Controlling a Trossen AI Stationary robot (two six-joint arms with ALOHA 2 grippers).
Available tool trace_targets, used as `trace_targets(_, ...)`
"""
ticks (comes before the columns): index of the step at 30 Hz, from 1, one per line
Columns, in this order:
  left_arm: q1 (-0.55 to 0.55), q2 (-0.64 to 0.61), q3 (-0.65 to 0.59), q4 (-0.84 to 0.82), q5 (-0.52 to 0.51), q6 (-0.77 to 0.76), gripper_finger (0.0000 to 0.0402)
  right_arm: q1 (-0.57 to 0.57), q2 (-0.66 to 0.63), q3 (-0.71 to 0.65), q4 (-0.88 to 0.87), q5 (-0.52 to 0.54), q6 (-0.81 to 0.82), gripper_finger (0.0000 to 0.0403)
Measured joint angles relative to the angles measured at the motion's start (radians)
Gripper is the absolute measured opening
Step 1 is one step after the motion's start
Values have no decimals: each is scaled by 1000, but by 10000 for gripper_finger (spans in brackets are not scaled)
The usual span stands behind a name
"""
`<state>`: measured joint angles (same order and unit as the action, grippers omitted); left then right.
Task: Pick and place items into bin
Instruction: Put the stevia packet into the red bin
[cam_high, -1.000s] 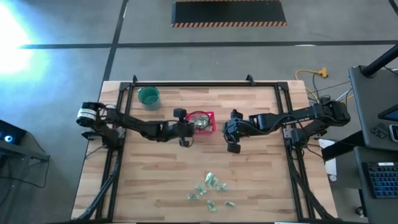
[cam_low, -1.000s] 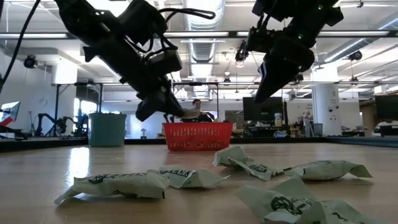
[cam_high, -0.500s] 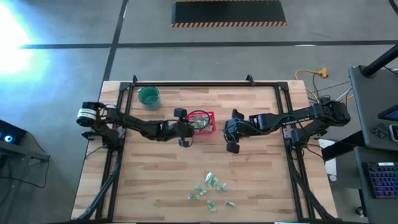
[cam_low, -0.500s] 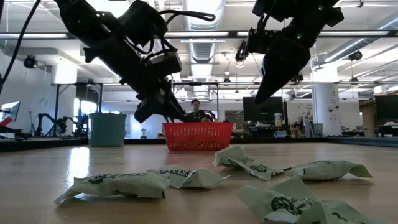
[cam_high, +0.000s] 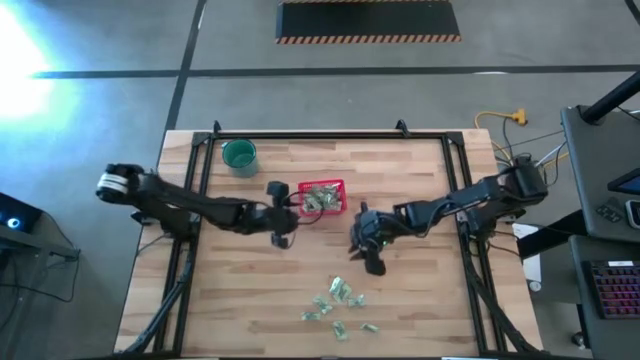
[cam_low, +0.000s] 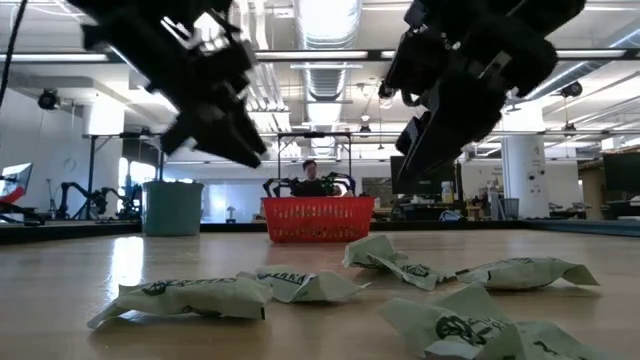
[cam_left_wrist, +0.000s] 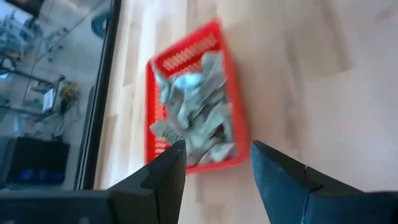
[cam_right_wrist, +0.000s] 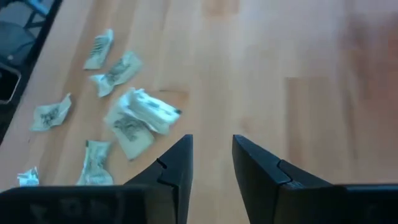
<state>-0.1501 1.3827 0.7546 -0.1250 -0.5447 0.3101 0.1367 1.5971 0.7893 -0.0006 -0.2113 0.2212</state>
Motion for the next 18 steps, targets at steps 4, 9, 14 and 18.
trace_targets(4,-80,-104,-33,-13,0,-16,164,48,80,5,116,0,-62,104)
trace_targets(9,-158,-207,-54,-16,-1,-25,164,106,162,12,213,-7,-119,98)
trace_targets(14,-210,-281,-67,-14,-1,-45,164,137,216,61,217,-2,-120,94)
trace_targets(18,-233,-318,-96,-12,0,-44,164,147,246,99,219,-3,-125,94)
